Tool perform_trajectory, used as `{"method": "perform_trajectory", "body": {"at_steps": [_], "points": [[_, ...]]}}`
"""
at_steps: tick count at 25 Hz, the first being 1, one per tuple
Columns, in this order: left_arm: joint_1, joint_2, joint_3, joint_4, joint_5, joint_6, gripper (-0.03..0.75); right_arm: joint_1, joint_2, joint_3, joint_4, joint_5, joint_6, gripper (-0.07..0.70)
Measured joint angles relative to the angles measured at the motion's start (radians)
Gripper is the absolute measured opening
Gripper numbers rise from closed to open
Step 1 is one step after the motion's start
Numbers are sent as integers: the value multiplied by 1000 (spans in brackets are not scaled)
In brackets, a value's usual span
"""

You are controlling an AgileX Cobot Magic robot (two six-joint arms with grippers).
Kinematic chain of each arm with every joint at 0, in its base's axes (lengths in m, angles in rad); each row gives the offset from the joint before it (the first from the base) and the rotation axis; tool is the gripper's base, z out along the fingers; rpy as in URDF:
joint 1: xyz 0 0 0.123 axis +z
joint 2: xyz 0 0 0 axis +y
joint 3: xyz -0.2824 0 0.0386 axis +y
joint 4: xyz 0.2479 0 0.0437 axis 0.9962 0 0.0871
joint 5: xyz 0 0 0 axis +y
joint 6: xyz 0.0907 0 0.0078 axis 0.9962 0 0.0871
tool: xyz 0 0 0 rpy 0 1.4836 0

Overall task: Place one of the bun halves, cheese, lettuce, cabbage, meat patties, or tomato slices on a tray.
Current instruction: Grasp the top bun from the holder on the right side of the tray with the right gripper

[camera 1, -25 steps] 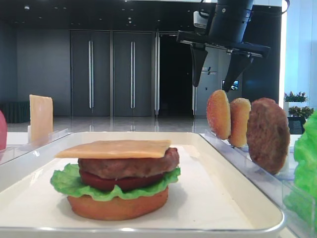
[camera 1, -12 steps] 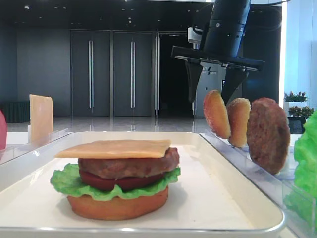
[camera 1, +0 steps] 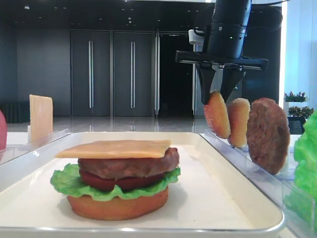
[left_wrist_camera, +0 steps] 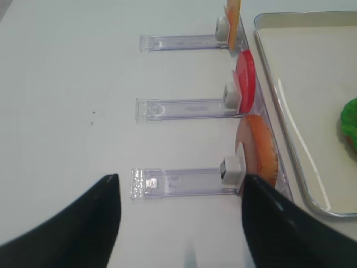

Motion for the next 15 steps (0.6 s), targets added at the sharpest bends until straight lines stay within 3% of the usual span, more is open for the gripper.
{"method": "perform_trajectory", "body": {"at_steps": [2,15], "points": [[0,0,0,0,0,0,517,0,0,0,-16,1,0,238],[0,0,0,0,0,0,517,6,-7,-2,-16,46,0,234]]}}
